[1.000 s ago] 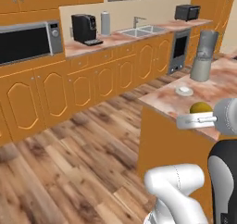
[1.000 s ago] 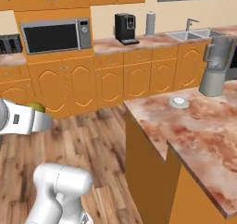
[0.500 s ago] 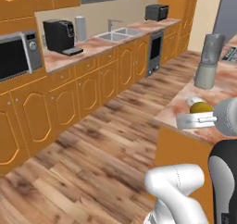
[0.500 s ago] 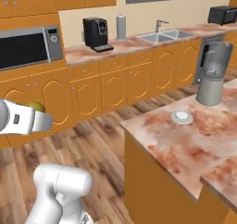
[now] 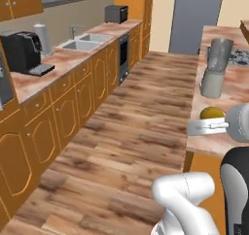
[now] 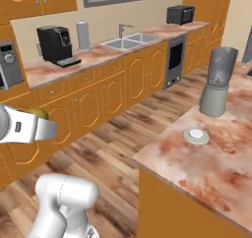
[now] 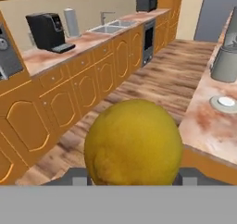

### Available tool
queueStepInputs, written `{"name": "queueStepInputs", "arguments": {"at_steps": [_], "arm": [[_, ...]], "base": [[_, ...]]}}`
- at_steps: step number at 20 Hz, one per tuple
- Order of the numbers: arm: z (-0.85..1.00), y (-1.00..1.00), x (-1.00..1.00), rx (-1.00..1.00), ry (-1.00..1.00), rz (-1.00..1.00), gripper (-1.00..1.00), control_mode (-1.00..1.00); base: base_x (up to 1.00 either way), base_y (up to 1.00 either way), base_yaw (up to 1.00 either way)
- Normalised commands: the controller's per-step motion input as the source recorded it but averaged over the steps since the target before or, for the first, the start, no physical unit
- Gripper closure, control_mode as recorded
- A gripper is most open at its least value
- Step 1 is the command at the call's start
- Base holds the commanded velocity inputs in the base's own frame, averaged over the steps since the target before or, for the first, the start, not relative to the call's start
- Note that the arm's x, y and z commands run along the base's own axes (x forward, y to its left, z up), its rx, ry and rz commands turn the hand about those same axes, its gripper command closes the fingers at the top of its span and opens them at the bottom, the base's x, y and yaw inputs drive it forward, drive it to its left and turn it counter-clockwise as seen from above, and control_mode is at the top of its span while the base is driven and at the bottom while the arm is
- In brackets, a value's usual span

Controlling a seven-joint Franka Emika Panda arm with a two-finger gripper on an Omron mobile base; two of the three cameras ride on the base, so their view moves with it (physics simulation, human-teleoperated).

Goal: Grab the lemon and onion from the fridge, place them in the blender, close the lid, and turn on the blender to create a marinade.

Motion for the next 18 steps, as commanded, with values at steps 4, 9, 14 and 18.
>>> {"name": "queueStepInputs", "arguments": {"at_steps": [4,9,14,18], "arm": [[0.00,0.00,0.00,0.00,0.00,0.00,1.00,1.00],[0.00,0.00,0.00,0.00,0.00,0.00,1.00,1.00],[0.00,0.00,0.00,0.00,0.00,0.00,1.00,1.00],[0.00,0.00,0.00,0.00,0.00,0.00,1.00,1.00]], "base": [[0.83,0.66,-0.64],[0.64,0.45,-0.67],[0.71,0.44,-0.65],[0.82,0.60,-0.63]]}}
